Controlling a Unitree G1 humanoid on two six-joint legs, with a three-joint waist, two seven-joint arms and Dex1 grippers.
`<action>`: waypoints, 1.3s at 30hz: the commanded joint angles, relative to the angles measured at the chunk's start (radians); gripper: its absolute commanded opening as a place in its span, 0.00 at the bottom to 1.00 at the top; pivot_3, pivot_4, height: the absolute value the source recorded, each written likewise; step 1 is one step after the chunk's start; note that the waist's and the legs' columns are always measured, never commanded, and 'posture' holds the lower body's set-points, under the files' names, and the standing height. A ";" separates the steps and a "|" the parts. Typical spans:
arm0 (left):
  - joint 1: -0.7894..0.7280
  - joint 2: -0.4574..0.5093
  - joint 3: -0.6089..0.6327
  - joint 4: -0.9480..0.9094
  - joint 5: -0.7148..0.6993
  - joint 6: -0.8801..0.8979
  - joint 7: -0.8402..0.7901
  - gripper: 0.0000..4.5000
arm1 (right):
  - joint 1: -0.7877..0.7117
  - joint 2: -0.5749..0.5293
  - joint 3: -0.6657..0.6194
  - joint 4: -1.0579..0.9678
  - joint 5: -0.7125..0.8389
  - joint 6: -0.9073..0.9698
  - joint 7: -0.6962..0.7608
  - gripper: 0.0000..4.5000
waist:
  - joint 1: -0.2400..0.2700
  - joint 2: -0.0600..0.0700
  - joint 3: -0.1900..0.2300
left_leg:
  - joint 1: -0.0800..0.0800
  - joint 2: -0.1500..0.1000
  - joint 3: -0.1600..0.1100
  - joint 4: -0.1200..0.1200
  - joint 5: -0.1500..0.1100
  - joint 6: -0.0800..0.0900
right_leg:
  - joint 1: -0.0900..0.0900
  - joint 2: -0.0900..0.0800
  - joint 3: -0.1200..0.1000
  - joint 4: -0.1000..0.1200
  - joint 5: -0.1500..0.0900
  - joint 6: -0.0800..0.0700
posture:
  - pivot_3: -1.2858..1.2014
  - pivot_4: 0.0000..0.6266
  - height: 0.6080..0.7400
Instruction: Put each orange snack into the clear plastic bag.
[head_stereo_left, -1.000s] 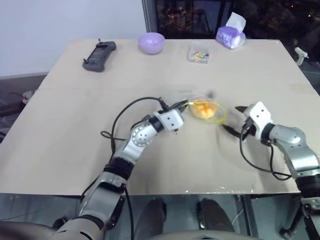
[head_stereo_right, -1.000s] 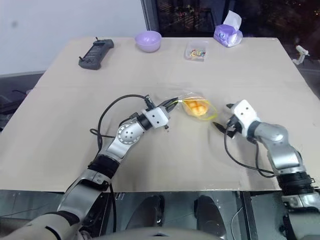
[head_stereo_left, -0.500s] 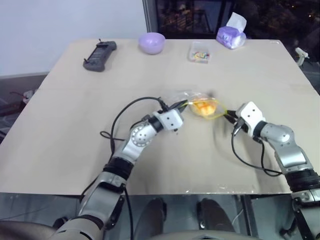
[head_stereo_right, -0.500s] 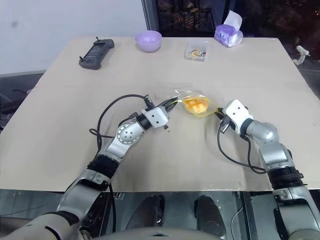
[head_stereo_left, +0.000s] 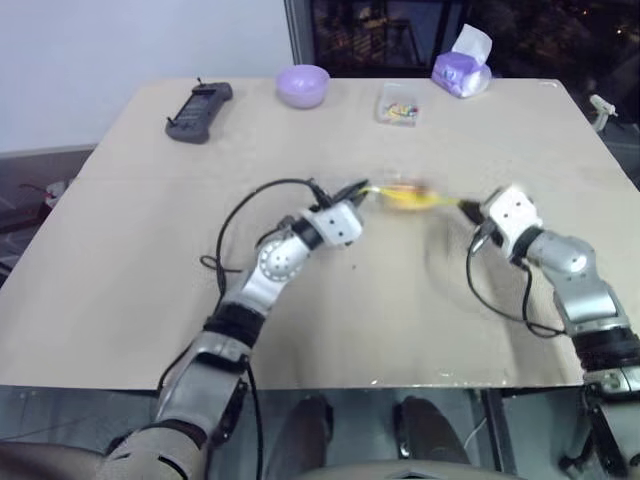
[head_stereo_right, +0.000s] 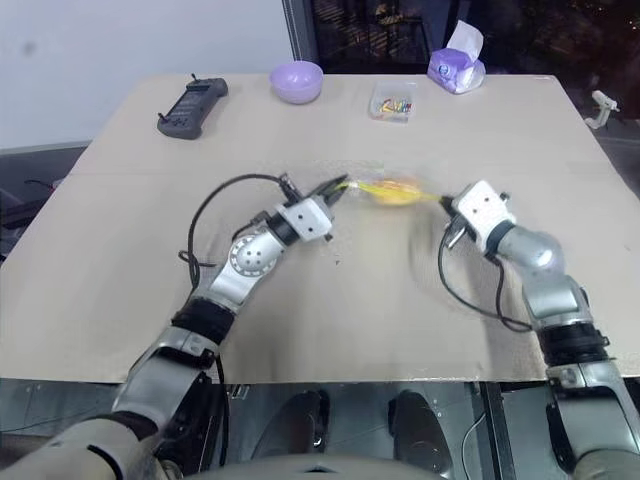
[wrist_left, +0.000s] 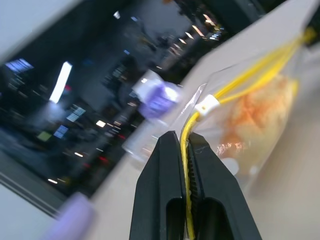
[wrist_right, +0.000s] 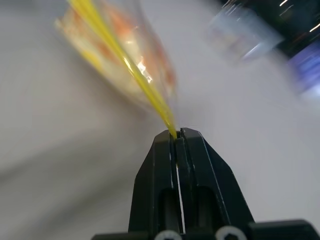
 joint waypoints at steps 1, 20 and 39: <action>-0.148 0.022 0.067 0.009 -0.012 -0.023 0.062 0.00 | -0.116 -0.049 -0.127 -0.003 0.003 -0.065 -0.101 0.01 | 0.001 0.000 0.001 | -0.001 0.000 0.000 0.000 0.000 0.000 | 0.000 0.000 0.000 0.000 0.000 0.000 | 0.52 0.24 1.00; -0.067 0.026 0.017 0.017 0.001 -0.069 -0.006 0.00 | -0.040 -0.125 -0.029 -0.228 -0.026 0.083 0.087 0.62 | -0.003 0.001 0.001 | -0.005 0.000 0.000 -0.001 0.002 -0.003 | -0.003 -0.001 0.000 -0.004 0.000 0.000 | 0.52 0.24 1.00; -0.076 0.098 -0.030 -0.133 0.125 0.008 -0.064 0.00 | -0.247 0.059 0.210 -0.340 -0.085 0.159 0.201 0.62 | -0.002 0.001 0.001 | -0.005 -0.001 -0.002 0.003 0.000 -0.001 | -0.003 -0.001 -0.002 0.000 0.000 0.000 | 0.52 0.24 1.00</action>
